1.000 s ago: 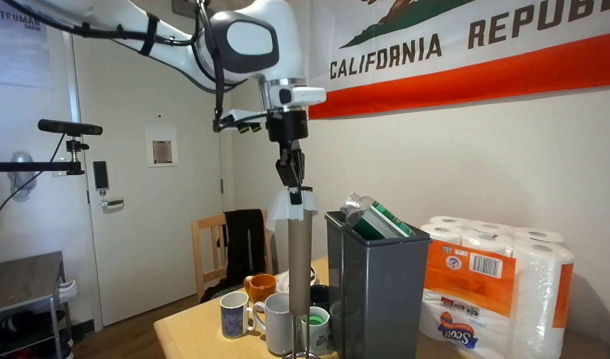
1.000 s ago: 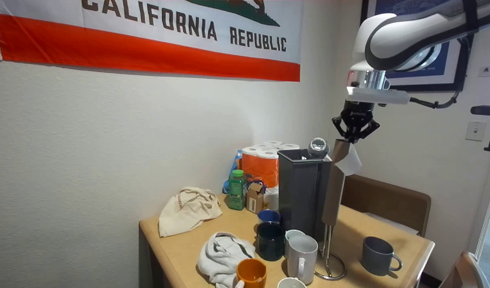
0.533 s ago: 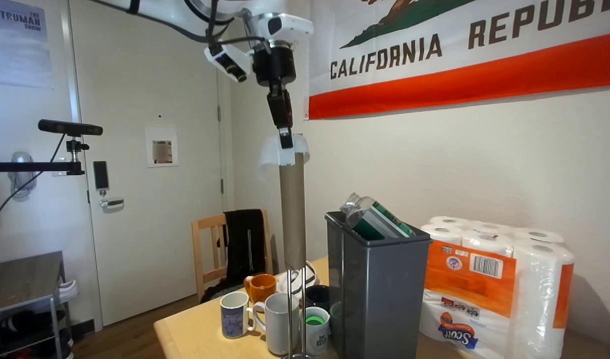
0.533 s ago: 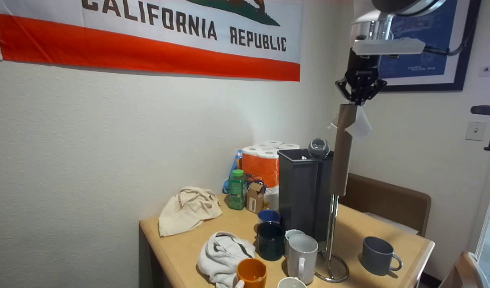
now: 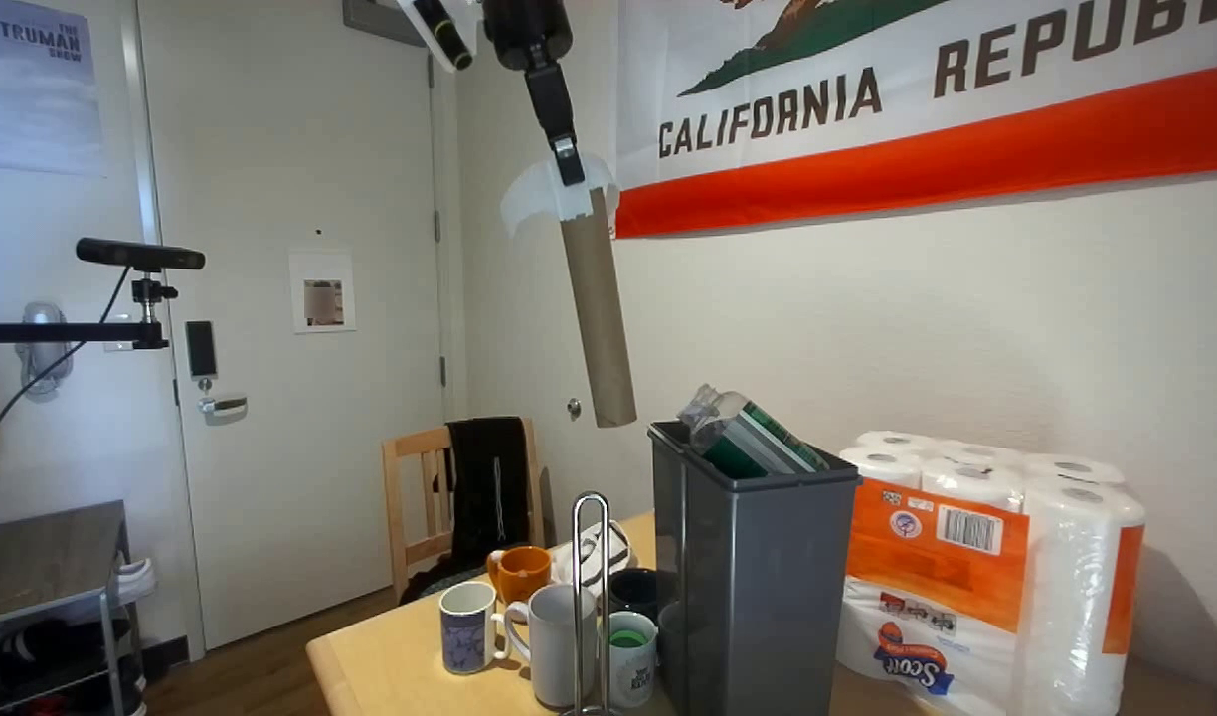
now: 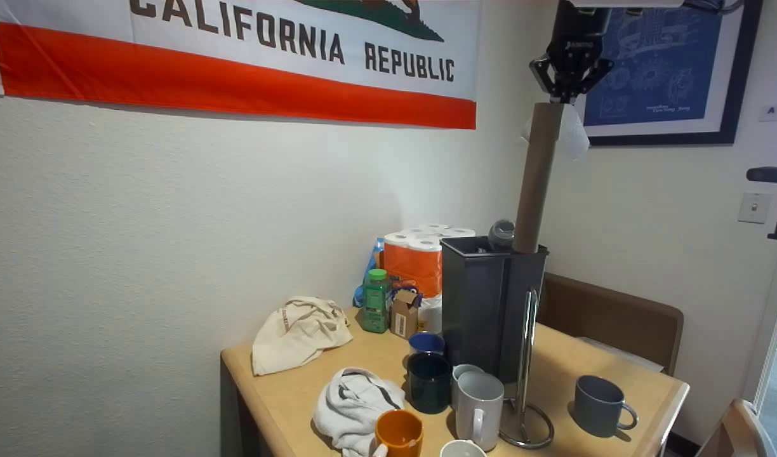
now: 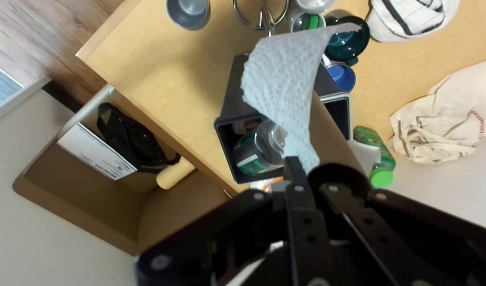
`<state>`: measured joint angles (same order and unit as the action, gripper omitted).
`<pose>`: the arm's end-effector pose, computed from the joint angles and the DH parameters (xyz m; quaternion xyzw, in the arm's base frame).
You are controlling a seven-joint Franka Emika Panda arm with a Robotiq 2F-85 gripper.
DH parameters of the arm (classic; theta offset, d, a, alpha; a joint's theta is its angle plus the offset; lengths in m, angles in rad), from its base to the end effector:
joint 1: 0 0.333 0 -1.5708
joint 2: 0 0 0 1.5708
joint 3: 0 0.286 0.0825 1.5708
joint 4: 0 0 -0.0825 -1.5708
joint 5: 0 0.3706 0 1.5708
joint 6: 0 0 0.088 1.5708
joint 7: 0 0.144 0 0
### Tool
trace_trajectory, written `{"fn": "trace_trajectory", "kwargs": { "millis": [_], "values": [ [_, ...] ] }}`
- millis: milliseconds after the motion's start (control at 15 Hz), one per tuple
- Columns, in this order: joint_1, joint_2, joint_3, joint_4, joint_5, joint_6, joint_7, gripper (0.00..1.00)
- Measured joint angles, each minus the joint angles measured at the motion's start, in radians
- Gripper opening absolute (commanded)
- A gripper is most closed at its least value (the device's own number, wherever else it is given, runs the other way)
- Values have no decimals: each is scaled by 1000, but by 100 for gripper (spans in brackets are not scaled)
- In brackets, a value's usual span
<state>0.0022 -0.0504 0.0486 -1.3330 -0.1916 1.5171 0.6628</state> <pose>0.5189 -0.0011 0.6903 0.9377 -0.3132 0.1424 0.0488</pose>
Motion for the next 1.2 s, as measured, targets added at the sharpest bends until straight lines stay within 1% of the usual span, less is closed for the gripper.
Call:
{"fn": "trace_trajectory", "kwargs": {
  "millis": [267,533,800,1000,1200],
  "values": [
    [30,64,18,134,-25,3,-3,1],
    [54,122,25,202,-73,38,-2,1],
    [61,165,25,201,-137,127,6,1],
    [59,190,20,184,-143,180,14,1],
    [57,197,9,141,-145,221,32,1]
  ]
}}
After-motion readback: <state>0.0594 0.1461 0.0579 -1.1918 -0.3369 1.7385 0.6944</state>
